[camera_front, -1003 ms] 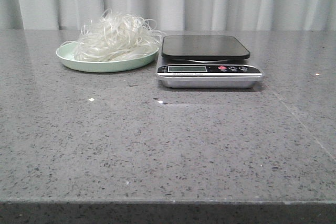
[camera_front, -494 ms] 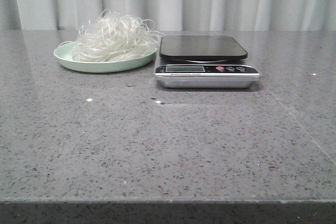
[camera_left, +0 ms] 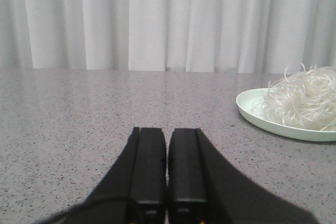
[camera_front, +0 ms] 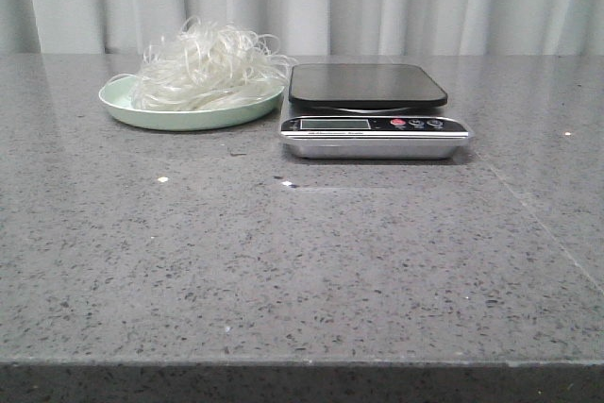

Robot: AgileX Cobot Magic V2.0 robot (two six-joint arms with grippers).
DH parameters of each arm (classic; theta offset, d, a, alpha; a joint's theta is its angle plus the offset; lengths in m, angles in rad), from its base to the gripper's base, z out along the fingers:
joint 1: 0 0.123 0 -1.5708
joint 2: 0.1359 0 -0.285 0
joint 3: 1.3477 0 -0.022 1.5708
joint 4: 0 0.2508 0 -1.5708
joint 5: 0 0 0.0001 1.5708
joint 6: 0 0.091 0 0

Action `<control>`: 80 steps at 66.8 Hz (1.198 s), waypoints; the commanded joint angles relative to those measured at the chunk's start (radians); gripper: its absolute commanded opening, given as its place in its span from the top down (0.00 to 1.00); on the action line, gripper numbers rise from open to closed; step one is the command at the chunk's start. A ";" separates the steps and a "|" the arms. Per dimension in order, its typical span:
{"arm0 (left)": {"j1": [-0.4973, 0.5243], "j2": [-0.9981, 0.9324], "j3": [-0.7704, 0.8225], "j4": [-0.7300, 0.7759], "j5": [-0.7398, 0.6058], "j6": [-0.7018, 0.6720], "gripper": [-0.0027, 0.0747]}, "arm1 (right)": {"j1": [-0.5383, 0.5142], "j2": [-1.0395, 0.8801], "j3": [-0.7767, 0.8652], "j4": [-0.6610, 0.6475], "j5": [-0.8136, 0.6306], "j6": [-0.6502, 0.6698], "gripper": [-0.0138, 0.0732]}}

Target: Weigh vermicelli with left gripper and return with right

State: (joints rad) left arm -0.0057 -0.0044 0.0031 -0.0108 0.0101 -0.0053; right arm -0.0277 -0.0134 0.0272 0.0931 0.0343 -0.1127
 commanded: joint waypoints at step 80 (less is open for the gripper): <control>0.001 -0.019 0.008 0.002 -0.083 -0.007 0.80 | 0.055 -0.013 -0.008 -0.100 -0.080 0.148 0.65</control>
State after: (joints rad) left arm -0.0057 -0.0044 0.0031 -0.0108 0.0101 -0.0053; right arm 0.0264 -0.0134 0.0272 0.0078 0.0342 0.0345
